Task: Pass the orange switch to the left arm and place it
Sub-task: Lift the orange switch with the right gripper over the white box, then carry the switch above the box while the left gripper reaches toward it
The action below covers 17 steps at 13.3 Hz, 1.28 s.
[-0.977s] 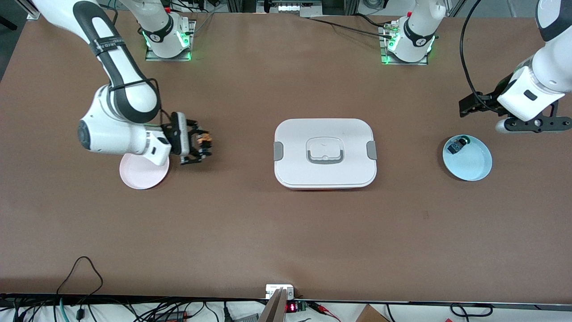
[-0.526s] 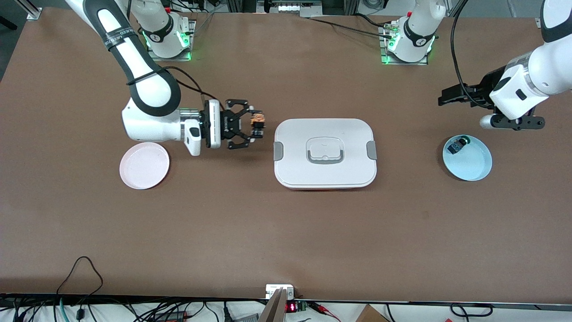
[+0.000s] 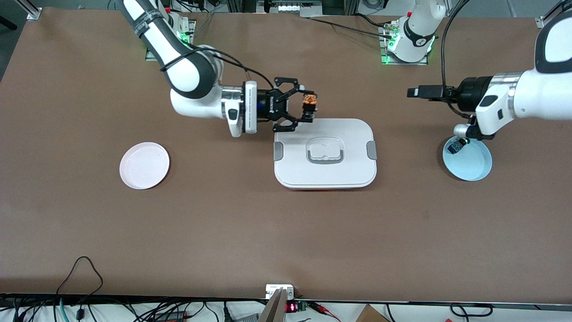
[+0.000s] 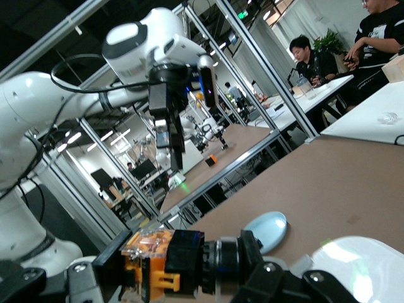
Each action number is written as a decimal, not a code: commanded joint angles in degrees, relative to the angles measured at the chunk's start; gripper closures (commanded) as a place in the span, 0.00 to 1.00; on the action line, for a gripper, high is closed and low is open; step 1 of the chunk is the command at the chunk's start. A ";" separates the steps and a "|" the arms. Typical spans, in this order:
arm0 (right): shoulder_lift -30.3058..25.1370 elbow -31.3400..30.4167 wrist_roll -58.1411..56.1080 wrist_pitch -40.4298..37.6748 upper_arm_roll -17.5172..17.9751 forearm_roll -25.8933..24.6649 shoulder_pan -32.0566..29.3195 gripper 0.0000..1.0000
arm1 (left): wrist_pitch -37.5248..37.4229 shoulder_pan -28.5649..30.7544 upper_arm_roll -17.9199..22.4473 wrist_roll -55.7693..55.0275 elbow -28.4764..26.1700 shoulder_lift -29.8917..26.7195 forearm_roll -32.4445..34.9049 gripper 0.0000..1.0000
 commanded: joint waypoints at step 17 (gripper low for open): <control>6.21 9.93 -3.57 7.34 -0.65 6.14 6.32 0.99 | 23.28 -0.21 -9.13 4.26 -23.32 -3.58 -43.90 0.00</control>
